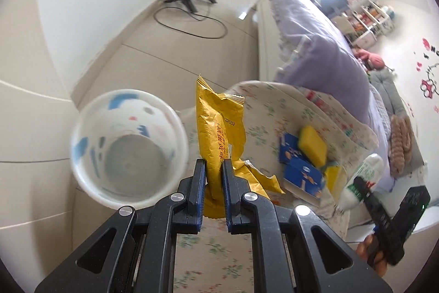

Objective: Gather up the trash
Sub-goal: 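Drop the yellow bag and white bottle into the white wastebasket with both tools, then grasp the blue cracker box with the left tool while the right tool grasps a paper wrapper, then drop the blue box and wrapper into the wastebasket with both tools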

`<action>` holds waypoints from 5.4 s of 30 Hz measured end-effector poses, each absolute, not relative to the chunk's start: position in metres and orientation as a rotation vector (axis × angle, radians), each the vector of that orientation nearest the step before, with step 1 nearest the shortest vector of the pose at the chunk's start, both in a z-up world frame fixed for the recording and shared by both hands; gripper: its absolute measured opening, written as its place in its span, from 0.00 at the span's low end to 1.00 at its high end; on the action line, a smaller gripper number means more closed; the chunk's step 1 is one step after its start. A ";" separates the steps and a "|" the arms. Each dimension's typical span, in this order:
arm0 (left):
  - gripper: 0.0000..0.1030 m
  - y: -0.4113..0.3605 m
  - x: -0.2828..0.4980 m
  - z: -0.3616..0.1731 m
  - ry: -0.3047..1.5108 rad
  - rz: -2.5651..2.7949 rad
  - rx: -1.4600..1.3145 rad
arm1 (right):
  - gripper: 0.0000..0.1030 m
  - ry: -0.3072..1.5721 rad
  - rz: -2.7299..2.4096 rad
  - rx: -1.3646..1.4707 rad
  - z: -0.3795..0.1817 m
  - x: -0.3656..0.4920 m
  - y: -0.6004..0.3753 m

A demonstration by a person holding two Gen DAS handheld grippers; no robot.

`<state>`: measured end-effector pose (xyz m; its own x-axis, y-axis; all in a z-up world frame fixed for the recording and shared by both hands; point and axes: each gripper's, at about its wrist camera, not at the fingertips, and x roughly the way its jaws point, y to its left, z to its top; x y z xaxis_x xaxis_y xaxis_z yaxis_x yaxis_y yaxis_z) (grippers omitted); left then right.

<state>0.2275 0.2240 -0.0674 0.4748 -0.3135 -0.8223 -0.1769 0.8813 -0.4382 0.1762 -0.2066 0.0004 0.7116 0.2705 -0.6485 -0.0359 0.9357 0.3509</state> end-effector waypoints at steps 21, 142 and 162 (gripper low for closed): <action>0.32 0.312 0.247 -0.119 1.216 0.193 -0.611 | 0.18 1.033 0.613 0.064 -0.088 0.240 0.099; 0.00 0.264 0.205 -0.074 1.066 -0.016 -0.527 | 0.09 0.833 0.474 0.291 -0.018 0.184 -0.097; 0.02 0.302 0.215 -0.091 1.126 0.082 -0.622 | 0.09 0.927 0.706 0.177 -0.056 0.226 0.080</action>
